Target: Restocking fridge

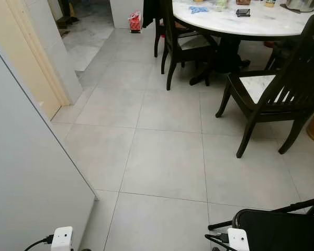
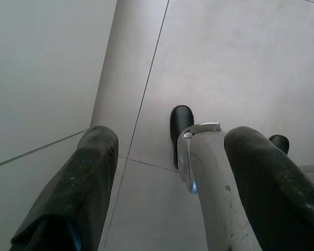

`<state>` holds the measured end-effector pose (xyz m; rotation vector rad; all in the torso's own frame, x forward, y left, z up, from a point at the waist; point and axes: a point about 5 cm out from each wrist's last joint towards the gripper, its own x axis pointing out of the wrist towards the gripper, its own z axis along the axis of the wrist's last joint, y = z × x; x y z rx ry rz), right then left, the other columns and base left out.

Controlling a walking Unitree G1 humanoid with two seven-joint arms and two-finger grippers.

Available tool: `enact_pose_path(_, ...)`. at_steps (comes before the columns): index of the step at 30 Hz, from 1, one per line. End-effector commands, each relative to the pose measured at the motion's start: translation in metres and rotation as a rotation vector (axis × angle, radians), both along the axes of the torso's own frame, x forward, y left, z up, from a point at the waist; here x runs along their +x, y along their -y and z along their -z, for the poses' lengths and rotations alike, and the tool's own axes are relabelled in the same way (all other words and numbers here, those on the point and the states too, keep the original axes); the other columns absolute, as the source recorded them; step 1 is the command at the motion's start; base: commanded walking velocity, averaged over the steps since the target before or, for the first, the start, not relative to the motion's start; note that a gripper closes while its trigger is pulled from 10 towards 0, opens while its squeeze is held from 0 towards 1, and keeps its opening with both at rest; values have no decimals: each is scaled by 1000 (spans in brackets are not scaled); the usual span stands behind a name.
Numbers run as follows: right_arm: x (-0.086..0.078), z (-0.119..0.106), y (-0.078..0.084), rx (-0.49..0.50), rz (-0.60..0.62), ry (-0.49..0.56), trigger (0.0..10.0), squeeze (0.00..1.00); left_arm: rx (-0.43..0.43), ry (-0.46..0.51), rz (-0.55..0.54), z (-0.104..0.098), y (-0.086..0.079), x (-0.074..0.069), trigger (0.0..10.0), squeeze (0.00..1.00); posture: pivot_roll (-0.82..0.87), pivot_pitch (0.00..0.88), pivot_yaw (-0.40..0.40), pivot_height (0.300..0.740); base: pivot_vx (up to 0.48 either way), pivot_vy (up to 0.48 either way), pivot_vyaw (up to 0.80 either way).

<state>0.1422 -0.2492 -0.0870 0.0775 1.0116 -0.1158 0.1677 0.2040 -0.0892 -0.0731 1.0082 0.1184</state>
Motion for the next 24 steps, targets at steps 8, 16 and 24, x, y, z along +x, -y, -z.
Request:
enact_pose_path(8,53,-25,10,70,181,115,10000,0,61,-68,-66,-3,-75,-49,10000,0,71,0,-3,740,0,0,0)
enact_pose_path(16,52,-25,10,74,195,110,10000,0,52,-70,-75,-3,-75,-50,10000,0,75,0,-7,740,0,0,0)
enact_pose_path(24,55,-26,11,73,199,120,10000,0,50,-64,-82,-4,-75,-48,10000,0,79,0,-9,740,0,0,0)
